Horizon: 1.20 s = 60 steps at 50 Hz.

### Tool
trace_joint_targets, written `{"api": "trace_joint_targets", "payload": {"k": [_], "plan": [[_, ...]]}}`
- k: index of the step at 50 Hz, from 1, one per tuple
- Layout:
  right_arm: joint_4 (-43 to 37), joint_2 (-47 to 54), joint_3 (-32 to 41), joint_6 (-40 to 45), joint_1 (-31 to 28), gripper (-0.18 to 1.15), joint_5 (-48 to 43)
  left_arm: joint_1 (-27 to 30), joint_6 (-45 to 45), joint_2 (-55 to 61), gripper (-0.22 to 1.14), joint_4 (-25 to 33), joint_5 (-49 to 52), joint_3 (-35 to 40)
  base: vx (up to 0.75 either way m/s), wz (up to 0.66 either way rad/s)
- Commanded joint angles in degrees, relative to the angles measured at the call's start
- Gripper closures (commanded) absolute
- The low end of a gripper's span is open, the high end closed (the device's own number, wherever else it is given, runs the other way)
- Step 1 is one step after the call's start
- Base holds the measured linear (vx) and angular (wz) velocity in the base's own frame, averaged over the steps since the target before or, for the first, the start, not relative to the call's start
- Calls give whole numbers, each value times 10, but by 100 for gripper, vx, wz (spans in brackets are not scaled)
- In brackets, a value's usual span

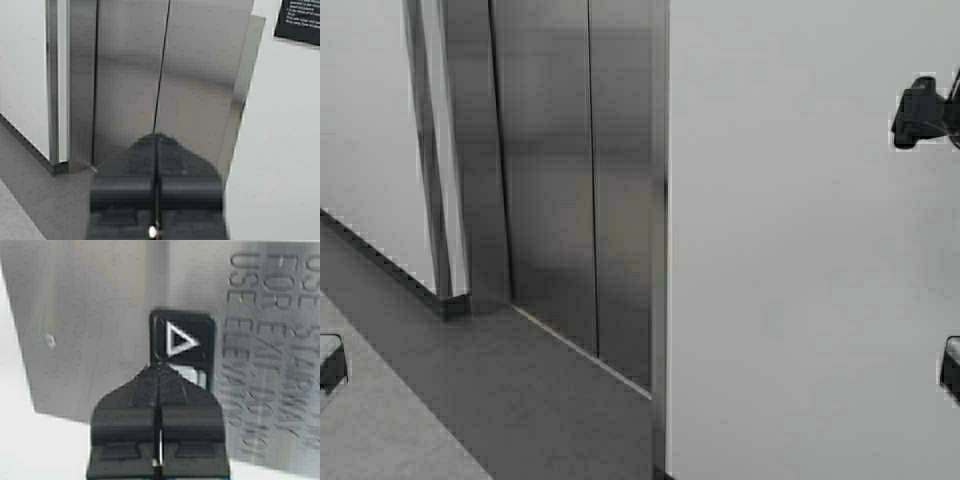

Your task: Navigate to elevator, push the call button, then enter the elevator

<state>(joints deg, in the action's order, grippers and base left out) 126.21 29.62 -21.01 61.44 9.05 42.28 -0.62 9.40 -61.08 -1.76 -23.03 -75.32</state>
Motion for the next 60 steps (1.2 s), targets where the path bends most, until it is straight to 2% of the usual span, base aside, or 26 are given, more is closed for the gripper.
{"api": "trace_joint_targets", "payload": {"k": [1,9,16,21,27,35,39,47,52,60], "plan": [[4,-72,-23,-7,-41,91,6,1,1,1,89,-1,-4,9,0,-3],[-11,-141,-76,-26,-120,91,15,1,11,-1,89,2,-2,10,0,-1],[-98,-203,-119,-40,-207,91,21,1,15,-14,89,4,2,12,0,0],[-191,-247,-139,-82,-282,91,23,1,11,-27,89,4,11,12,0,0],[-352,-302,-143,-178,-382,91,40,1,5,-43,89,4,18,11,0,0],[-544,-378,-138,-261,-474,91,37,1,3,-46,89,4,18,10,0,0],[-614,-418,-134,-271,-491,91,-14,1,2,-45,89,4,18,9,0,2],[-725,-481,-149,-276,-491,91,-195,1,-7,-45,89,4,18,6,0,5],[-744,-487,-162,-275,-485,91,-268,1,-17,-45,89,4,18,5,2,11],[-764,-483,-174,-264,-454,91,-330,1,-25,-39,89,4,18,5,4,21]]}}
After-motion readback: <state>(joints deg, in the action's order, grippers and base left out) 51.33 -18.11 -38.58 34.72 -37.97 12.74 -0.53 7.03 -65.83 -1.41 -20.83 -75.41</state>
